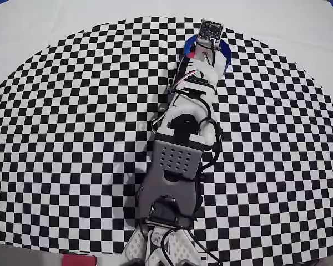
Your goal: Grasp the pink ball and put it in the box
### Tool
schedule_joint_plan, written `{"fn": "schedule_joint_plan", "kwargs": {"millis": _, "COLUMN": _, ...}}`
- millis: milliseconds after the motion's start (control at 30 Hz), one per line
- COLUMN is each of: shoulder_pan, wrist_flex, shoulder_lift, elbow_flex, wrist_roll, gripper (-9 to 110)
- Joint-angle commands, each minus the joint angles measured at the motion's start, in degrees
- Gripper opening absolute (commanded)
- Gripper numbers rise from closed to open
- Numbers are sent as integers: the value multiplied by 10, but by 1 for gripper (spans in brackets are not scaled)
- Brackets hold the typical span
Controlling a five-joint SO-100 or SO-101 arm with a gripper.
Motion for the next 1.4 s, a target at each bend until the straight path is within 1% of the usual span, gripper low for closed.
{"fn": "schedule_joint_plan", "kwargs": {"millis": 0, "shoulder_pan": 8, "wrist_flex": 3, "shoulder_lift": 2, "elbow_flex": -33, "wrist_roll": -3, "gripper": 0}}
{"fn": "schedule_joint_plan", "kwargs": {"millis": 833, "shoulder_pan": 12, "wrist_flex": 22, "shoulder_lift": -54, "elbow_flex": -110, "wrist_roll": -3, "gripper": 0}}
{"fn": "schedule_joint_plan", "kwargs": {"millis": 1367, "shoulder_pan": 14, "wrist_flex": 26, "shoulder_lift": -69, "elbow_flex": -130, "wrist_roll": -3, "gripper": 0}}
